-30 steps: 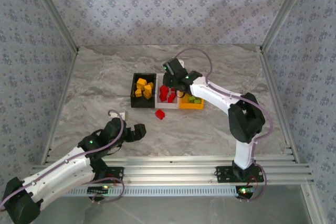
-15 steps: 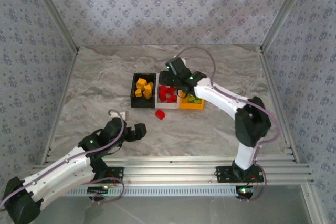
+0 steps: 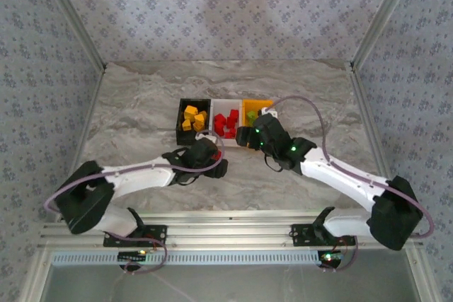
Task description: Sort the legos into containers by color
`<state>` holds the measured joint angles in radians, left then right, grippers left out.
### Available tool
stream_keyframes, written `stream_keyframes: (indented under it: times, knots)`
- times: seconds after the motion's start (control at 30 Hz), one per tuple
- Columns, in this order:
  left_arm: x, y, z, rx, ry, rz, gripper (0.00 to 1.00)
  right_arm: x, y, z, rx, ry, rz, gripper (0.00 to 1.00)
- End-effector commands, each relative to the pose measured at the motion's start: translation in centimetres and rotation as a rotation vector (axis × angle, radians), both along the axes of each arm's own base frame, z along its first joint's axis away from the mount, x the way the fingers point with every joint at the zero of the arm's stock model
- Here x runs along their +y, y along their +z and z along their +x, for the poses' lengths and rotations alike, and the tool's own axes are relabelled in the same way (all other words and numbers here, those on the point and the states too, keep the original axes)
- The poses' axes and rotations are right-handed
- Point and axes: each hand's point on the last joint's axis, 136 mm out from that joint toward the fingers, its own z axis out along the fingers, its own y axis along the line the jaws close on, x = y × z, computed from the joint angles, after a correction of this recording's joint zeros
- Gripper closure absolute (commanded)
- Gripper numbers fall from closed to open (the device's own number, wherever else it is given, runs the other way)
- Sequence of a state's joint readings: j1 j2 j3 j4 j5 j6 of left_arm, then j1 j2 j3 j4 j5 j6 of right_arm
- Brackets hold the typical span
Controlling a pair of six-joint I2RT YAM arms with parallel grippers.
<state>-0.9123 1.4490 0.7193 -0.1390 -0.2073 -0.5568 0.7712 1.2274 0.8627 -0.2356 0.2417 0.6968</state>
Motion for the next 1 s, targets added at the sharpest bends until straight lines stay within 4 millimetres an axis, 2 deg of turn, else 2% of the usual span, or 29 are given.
stream_keyframes:
  times: [0.0, 0.3, 0.43, 0.63, 0.8, 0.9, 0.97]
  knots:
    - [-0.3, 0.5, 2.7, -0.109, 0.013, 0.082, 0.12, -1.4, 1.7, -0.1, -0.048, -0.057, 0.042, 0.17]
    - [-0.4, -1.6, 5.1, -0.152, 0.051, 0.167, 0.20, -3.2, 2.9, -1.0, -0.086, -0.084, 0.064, 0.15]
    - [-1.2, -2.2, 5.1, -0.140, 0.030, 0.146, 0.32, -3.9, 3.1, -1.3, -0.091, -0.096, 0.061, 0.15]
    - [-1.3, -2.5, 3.9, -0.116, 0.015, 0.123, 0.55, -4.8, 3.5, -1.6, -0.107, -0.115, 0.071, 0.15]
    - [-1.1, -1.5, 1.6, -0.111, 0.007, 0.092, 0.62, -5.1, 3.1, -1.6, -0.100, -0.126, 0.072, 0.15]
    - [-1.5, 0.7, -0.3, -0.132, -0.013, 0.046, 0.64, -5.3, 2.6, -1.7, -0.094, -0.130, 0.073, 0.15]
    - [-2.0, 3.4, -0.9, -0.155, -0.023, -0.008, 0.64, -5.5, 2.4, -1.8, -0.091, -0.137, 0.077, 0.15]
